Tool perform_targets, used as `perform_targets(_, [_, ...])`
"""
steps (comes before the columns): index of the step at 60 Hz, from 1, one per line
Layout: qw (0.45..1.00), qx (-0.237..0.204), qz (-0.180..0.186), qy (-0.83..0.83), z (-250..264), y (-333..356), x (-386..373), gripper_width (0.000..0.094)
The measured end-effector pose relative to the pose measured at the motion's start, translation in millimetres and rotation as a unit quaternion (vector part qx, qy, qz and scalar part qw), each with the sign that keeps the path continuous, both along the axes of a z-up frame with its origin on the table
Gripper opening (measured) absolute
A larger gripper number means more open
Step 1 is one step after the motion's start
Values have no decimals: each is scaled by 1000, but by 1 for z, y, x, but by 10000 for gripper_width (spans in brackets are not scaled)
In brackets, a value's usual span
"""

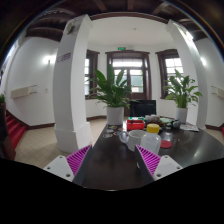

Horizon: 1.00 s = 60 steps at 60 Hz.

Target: Pour water

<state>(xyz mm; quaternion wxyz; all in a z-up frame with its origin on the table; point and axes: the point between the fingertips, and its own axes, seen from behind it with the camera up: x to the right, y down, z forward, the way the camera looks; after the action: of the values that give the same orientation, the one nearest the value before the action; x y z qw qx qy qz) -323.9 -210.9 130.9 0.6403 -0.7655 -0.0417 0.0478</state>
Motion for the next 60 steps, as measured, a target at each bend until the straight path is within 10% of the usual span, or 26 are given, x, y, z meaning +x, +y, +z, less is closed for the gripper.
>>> perform_targets(28, [998, 0, -52, -27, -41, 21, 123, 845])
perform_targets(48, [999, -7, -20, -38, -51, 88, 113, 842])
perform_targets(60, [999, -21, -29, -11, -61, 106, 117, 621])
